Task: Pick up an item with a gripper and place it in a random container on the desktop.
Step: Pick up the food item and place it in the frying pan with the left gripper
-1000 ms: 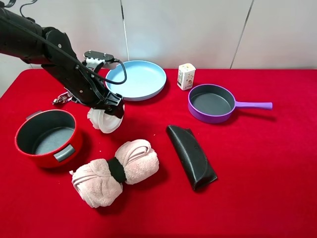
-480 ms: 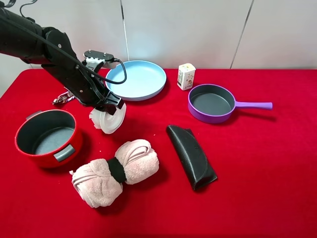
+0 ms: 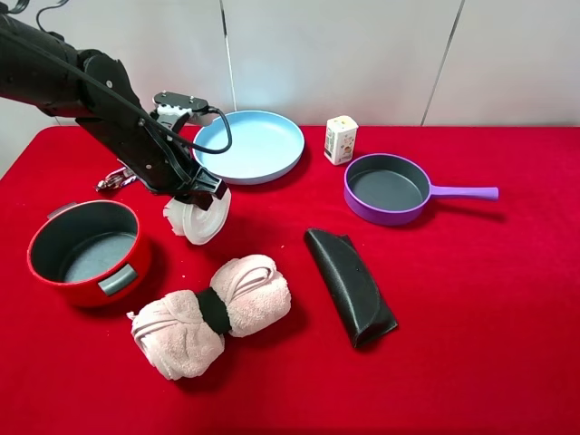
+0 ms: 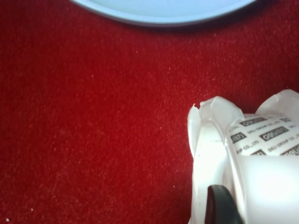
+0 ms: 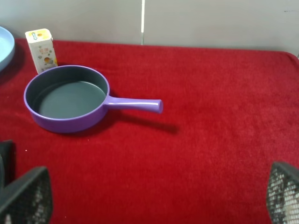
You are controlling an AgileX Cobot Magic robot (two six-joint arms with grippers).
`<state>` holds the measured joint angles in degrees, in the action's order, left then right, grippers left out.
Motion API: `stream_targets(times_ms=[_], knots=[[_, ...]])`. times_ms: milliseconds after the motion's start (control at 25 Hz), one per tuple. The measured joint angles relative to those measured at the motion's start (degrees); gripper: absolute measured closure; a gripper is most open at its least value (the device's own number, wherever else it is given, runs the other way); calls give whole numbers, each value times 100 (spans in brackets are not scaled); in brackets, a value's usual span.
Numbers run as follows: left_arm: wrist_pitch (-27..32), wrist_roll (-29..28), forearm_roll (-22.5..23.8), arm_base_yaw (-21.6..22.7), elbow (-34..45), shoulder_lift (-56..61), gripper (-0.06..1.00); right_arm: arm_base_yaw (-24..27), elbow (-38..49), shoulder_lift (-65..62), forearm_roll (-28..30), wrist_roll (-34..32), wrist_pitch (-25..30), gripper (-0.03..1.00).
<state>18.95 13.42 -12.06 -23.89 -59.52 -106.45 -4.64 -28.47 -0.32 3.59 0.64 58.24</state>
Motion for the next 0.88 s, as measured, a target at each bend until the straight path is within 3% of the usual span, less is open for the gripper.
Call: stream_targets(times_ms=[280,880], knots=[[123,0,0,0,-166,-2,61,0,0,0,0,0,0,27],[1408,0,0,-30,-1537,-7,61,0,0,0,0,0,0,27]])
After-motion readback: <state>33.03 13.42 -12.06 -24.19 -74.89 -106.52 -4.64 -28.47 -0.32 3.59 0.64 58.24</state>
